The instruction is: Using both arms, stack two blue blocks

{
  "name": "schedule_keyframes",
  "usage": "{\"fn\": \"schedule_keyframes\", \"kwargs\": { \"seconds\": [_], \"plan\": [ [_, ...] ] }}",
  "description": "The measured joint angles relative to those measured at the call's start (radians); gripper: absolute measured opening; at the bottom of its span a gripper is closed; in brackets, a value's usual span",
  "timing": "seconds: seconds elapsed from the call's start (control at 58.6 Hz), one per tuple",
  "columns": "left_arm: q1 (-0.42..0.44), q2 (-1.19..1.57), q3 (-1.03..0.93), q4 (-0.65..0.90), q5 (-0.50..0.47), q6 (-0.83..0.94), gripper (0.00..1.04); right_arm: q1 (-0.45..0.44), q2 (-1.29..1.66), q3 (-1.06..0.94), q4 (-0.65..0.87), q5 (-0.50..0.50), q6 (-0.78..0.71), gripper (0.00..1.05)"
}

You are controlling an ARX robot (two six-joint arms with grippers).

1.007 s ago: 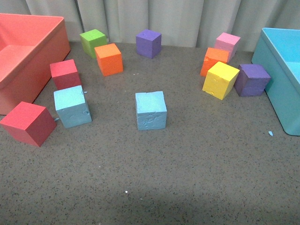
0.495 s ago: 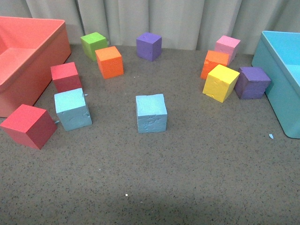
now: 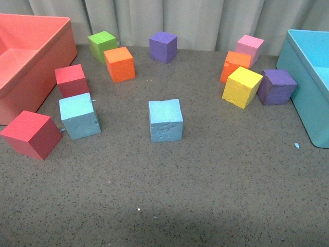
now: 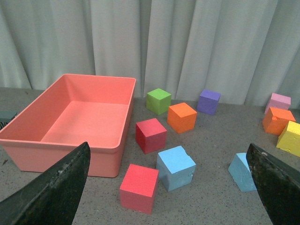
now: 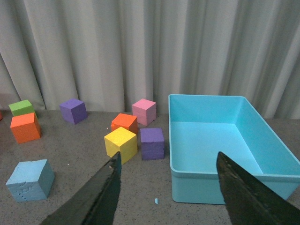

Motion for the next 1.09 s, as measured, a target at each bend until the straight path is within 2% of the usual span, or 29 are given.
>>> {"fn": "schedule_keyframes", "kwargs": {
  "seconds": [0.222,0.342,0.41,0.564,0.683,0.803,0.905,1.093],
  "plan": [
    [0.0,0.0,0.0,0.0,0.0,0.0,0.98,0.0,0.0,0.0,0.0,0.0,0.0,0.97],
    [-0.009,0.166,0.072,-0.169,0.024,-0.059,0.98,0.0,0.0,0.0,0.0,0.0,0.001,0.95],
    [-0.015,0.307,0.09,-0.117,0.027,-0.087,0.98,0.0,0.0,0.0,0.0,0.0,0.001,0.95],
    [-0.062,0.743,0.236,0.132,0.024,-0.11,0.98,0.0,-0.001,0.0,0.0,0.0,0.001,0.95],
    [-0.105,1.077,0.41,0.171,0.025,-0.111,0.98,0.0,-0.001,0.0,0.0,0.0,0.0,0.95],
    [-0.134,1.397,0.605,0.119,0.009,-0.132,0.98,0.0,-0.001,0.0,0.0,0.0,0.0,0.95],
    [-0.143,1.65,0.831,-0.011,-0.004,-0.183,0.98,0.0,-0.001,0.0,0.0,0.0,0.0,0.95],
    [-0.143,1.865,1.058,-0.187,-0.015,-0.265,0.98,0.0,-0.001,0.0,0.0,0.0,0.001,0.95]
  ]
}}
